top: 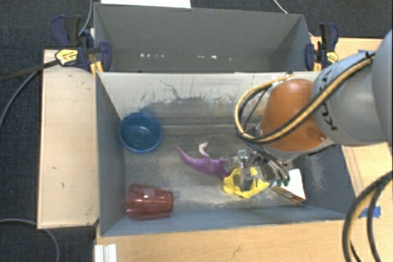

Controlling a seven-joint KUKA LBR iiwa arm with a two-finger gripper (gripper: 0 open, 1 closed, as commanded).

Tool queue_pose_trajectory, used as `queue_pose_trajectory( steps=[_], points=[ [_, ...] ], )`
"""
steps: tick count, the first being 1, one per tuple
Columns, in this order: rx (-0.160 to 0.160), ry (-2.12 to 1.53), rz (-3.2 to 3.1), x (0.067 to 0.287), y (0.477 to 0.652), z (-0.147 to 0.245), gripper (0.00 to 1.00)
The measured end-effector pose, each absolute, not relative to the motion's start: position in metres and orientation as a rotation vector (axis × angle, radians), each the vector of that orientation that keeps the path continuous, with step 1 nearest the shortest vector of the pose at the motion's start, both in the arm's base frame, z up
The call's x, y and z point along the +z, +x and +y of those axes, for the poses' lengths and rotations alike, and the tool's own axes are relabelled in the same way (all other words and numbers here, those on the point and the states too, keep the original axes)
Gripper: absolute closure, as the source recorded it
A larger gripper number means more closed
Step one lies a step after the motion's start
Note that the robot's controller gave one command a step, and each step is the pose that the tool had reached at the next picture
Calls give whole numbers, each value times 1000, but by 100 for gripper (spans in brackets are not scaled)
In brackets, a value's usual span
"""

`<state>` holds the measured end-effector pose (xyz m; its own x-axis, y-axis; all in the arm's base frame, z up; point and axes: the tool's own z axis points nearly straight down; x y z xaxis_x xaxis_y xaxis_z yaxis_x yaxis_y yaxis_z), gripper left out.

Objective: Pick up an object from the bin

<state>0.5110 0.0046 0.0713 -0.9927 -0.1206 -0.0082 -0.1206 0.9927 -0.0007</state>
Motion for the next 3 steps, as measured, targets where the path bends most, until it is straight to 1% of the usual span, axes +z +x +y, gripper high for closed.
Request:
queue_pose_trajectory(
  steps=[1,2,3],
  points=[
    [0,-206,3124,196,501,5,100],
    [0,-207,3124,196,501,5,100],
    [1,-223,3128,244,502,7,100]
  ],
)
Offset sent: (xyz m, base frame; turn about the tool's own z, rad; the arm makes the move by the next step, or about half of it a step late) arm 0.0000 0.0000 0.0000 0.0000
